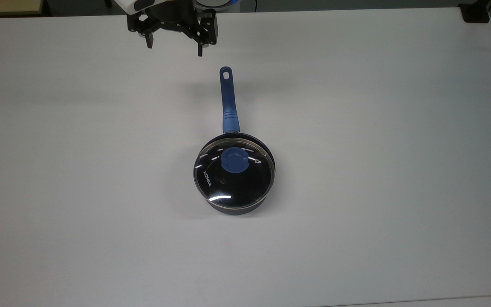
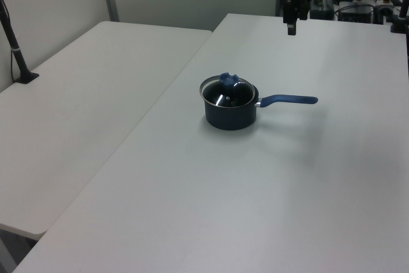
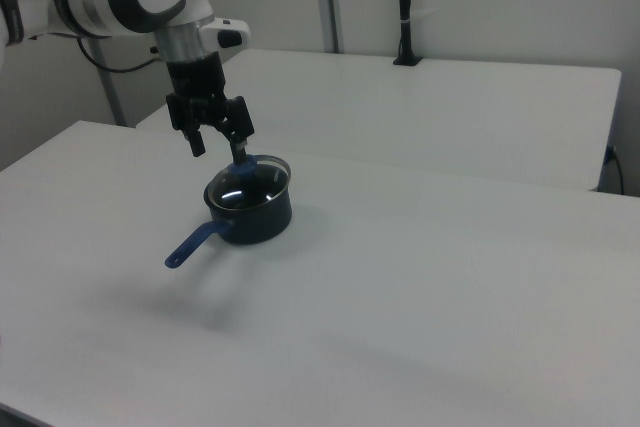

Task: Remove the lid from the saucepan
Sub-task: 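Move the gripper over the saucepan and lower it onto the blue lid knob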

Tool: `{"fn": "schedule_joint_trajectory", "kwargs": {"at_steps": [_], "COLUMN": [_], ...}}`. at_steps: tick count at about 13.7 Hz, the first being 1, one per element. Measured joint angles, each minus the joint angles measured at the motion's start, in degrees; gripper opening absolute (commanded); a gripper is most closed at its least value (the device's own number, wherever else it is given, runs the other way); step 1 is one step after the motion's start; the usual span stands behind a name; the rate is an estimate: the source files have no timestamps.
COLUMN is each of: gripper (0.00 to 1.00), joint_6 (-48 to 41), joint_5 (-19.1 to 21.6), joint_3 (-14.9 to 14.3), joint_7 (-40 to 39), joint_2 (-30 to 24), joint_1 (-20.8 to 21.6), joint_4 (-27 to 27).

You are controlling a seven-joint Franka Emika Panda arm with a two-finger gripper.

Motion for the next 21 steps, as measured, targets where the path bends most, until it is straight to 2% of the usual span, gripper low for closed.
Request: {"fn": "schedule_joint_trajectory", "kwargs": {"at_steps": [8, 13, 21], "gripper": [1.0, 1.0, 1.0], "joint_6": [0.1, 4.5, 19.8], "joint_5": [0.0, 0.0, 1.0], "joint_3": [0.0, 0.3, 0.9], "joint_7": [-2.1, -2.2, -2.0], "joint_2": [0.0, 0.9, 10.0], "joint_1": [0.3, 0.3, 3.6], "joint_4": [0.0, 0.0, 2.5]}}
